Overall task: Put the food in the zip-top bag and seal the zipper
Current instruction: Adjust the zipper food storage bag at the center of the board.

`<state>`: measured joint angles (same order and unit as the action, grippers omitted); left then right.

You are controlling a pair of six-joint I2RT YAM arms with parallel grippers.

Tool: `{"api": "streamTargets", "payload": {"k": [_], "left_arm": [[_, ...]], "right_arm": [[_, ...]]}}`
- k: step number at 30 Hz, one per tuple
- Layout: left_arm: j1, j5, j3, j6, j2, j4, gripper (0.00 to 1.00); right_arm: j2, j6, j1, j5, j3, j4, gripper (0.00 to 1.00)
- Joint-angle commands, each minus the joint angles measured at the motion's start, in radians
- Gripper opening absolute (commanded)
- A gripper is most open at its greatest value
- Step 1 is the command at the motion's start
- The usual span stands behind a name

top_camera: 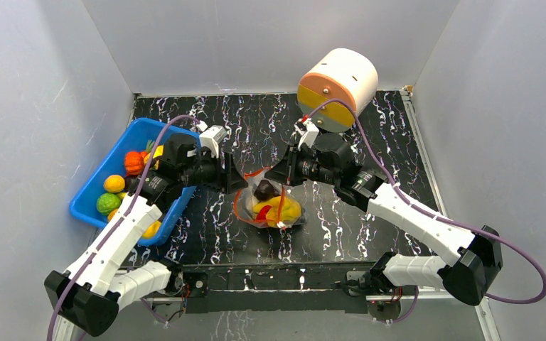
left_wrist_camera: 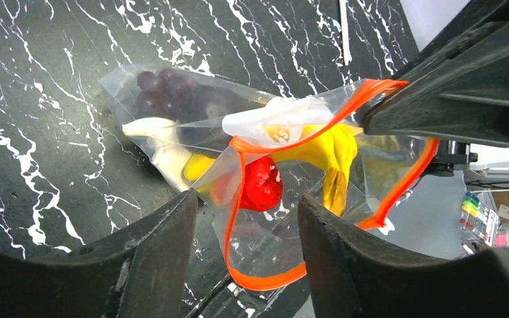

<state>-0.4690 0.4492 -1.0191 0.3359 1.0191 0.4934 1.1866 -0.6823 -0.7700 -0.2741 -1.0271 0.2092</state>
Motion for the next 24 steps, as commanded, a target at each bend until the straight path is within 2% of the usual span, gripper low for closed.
{"api": "streamTargets", "payload": {"k": [1, 4, 10, 14, 18, 20, 21, 24], "left_arm": [[-0.005, 0.001, 0.01, -0.037, 0.004, -0.022, 0.54], [-0.005, 0.031, -0.007, -0.065, 0.019, -0.002, 0.53], [-0.005, 0.094, 0.012, -0.061, 0.026, -0.089, 0.49], [-0.005, 0.11, 0.015, -0.062, 0.049, -0.1, 0.35], [-0.005, 0.111, 0.022, -0.057, 0.061, -0.108, 0.27], [-0.005, 0.107, 0.02, -0.054, 0.061, -0.114, 0.13], [-0.005, 0.102, 0.015, -0.053, 0.062, -0.113, 0.0], [-0.004, 0.07, -0.006, -0.048, 0.064, -0.101, 0.0]], "right_arm": [[-0.012, -0.013, 0.003, -0.033, -0.067, -0.132, 0.0], [-0.012, -0.019, 0.003, -0.026, -0.054, -0.143, 0.0], [-0.017, -0.021, 0.002, -0.016, -0.05, -0.142, 0.0], [-0.013, -0.02, 0.002, -0.015, -0.051, -0.155, 0.0], [-0.004, -0.025, 0.002, -0.014, -0.053, -0.157, 0.0], [-0.003, -0.025, 0.003, -0.013, -0.053, -0.153, 0.0], [-0.004, -0.024, 0.001, -0.01, -0.052, -0.148, 0.0], [-0.016, -0.009, 0.002, 0.015, -0.045, -0.124, 0.0]]}}
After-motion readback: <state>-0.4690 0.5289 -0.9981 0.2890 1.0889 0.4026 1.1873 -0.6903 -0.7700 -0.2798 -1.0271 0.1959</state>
